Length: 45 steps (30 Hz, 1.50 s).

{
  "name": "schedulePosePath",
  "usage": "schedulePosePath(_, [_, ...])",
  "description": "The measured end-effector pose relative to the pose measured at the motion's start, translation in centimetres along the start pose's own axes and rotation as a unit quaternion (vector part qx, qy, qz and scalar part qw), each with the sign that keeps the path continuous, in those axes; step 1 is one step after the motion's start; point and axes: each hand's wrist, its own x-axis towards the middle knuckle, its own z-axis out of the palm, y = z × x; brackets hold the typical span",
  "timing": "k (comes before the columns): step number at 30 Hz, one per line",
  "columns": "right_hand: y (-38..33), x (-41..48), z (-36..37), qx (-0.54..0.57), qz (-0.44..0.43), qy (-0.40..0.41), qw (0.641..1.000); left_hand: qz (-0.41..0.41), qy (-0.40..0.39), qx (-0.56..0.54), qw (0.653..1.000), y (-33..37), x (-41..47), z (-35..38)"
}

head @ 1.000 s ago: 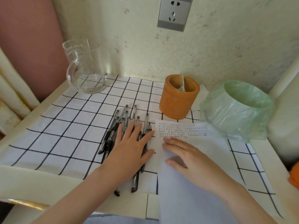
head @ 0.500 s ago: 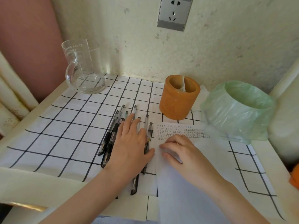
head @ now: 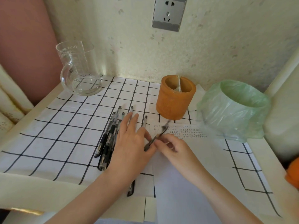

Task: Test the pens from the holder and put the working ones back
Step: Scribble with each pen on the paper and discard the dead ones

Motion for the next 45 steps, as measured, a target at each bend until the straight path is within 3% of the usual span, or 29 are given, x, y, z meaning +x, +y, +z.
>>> schedulePosePath(4, [-1.0, 0.2, -1.4, 0.199, -0.011, 0.027, 0.980, 0.042, -0.033, -0.110, 0.993, 1.3, 0.3, -0.9])
schedulePosePath(7, [-1.7, 0.3, -2.9, 0.332, -0.007, 0.064, 0.941, 0.027, -0.068, -0.165, 0.984, 2.0, 0.1, -1.2])
schedulePosePath(10, [-2.0, 0.7, -4.9, 0.464, 0.033, 0.092, 0.880, 0.065, -0.088, -0.125, 0.986, 1.8, -0.1, -1.3])
schedulePosePath(12, [-1.9, 0.7, -6.2, 0.520, 0.069, 0.078, 0.848, 0.153, -0.124, -0.057, 0.979, 1.3, -0.3, -0.9])
schedulePosePath(14, [-2.0, 0.6, -7.1, 0.552, 0.101, 0.051, 0.826, 0.219, -0.184, -0.018, 0.958, 1.2, -0.7, -0.2])
schedulePosePath(17, [-2.0, 0.3, -7.6, 0.576, 0.122, 0.050, 0.807, 0.238, -0.264, 0.013, 0.935, 1.1, -1.4, 0.8])
schedulePosePath(28, [-0.6, 0.5, -8.2, 0.619, 0.092, 0.079, 0.776, 0.242, -0.274, 0.078, 0.927, 0.1, -1.4, 1.2])
schedulePosePath(33, [-0.7, 0.8, -8.5, 0.595, 0.063, 0.021, 0.801, 0.226, -0.296, 0.093, 0.924, 0.0, -1.5, 0.8])
schedulePosePath(37, [-0.6, 1.1, -8.2, 0.579, 0.073, 0.042, 0.811, 0.225, -0.281, 0.113, 0.926, -0.1, -1.7, 0.8])
schedulePosePath(41, [0.0, 1.6, -7.9, 0.410, 0.079, 0.061, 0.907, 0.211, -0.292, 0.125, 0.924, 0.1, -1.5, 0.7])
schedulePosePath(45, [0.6, 1.9, -7.3, 0.325, 0.080, 0.075, 0.940, 0.202, -0.302, 0.113, 0.925, 0.1, -1.5, 0.8])
